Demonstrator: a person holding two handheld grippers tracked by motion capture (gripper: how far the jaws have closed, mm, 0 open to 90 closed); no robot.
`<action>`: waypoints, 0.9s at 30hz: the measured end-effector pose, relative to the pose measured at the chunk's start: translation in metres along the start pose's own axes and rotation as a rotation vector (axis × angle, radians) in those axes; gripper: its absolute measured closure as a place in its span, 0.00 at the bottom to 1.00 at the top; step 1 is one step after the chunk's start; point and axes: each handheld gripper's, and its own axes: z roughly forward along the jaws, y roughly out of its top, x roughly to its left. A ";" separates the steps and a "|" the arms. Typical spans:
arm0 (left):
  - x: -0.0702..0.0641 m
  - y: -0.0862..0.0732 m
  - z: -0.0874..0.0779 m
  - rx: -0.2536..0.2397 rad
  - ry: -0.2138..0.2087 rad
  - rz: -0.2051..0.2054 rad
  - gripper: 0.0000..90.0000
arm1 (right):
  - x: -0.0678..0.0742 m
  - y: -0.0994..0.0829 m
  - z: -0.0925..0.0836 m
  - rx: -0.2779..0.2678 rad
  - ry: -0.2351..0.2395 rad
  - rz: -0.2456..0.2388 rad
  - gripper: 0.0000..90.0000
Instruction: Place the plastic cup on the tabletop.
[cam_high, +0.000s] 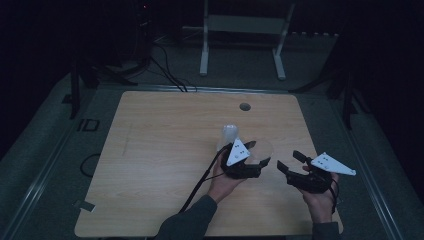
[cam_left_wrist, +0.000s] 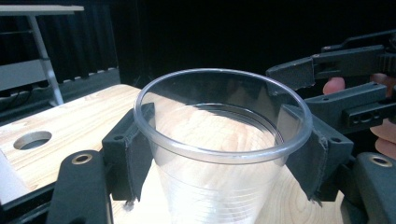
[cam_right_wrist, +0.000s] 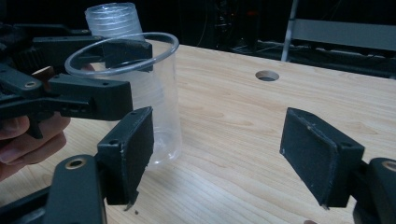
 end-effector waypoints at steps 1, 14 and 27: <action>0.000 0.000 0.000 -0.001 0.000 0.001 0.33 | 0.000 0.000 0.000 -0.001 0.000 0.002 0.29; -0.001 -0.006 0.003 -0.003 -0.004 0.005 0.33 | -0.001 0.000 -0.001 -0.007 -0.004 0.007 0.29; -0.001 -0.012 0.006 -0.001 -0.007 0.005 0.33 | -0.003 0.001 -0.003 -0.013 -0.008 0.010 0.29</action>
